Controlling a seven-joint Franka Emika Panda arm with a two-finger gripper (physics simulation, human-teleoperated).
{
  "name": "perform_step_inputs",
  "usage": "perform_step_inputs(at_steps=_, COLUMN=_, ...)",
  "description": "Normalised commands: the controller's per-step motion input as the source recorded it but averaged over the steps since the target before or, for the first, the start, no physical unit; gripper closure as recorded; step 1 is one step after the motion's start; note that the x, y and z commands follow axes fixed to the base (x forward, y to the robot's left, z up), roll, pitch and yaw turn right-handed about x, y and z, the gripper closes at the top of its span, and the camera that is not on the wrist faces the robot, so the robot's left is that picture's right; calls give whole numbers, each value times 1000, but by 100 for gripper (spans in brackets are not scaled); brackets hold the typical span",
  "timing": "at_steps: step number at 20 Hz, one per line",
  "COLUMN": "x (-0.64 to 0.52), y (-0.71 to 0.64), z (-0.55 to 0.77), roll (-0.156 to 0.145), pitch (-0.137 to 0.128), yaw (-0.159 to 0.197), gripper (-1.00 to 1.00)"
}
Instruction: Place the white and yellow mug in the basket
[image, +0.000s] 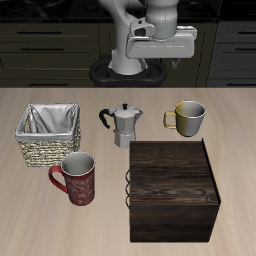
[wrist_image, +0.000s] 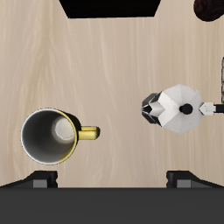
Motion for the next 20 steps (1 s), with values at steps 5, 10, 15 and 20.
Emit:
perform_step_inputs(at_steps=5, x=-95, y=259, z=-29, roll=1, pitch=-67, yaw=-31, gripper=-100)
perform_step_inputs(at_steps=10, x=-23, y=73, z=-224, roll=-3, pitch=3, yaw=-28, gripper=-100)
perform_step_inputs(at_steps=15, x=-61, y=43, z=-227, roll=-2, pitch=3, yaw=-25, gripper=-100)
perform_step_inputs(at_steps=20, x=-155, y=119, z=-189, roll=2, pitch=-21, yaw=-33, gripper=-100)
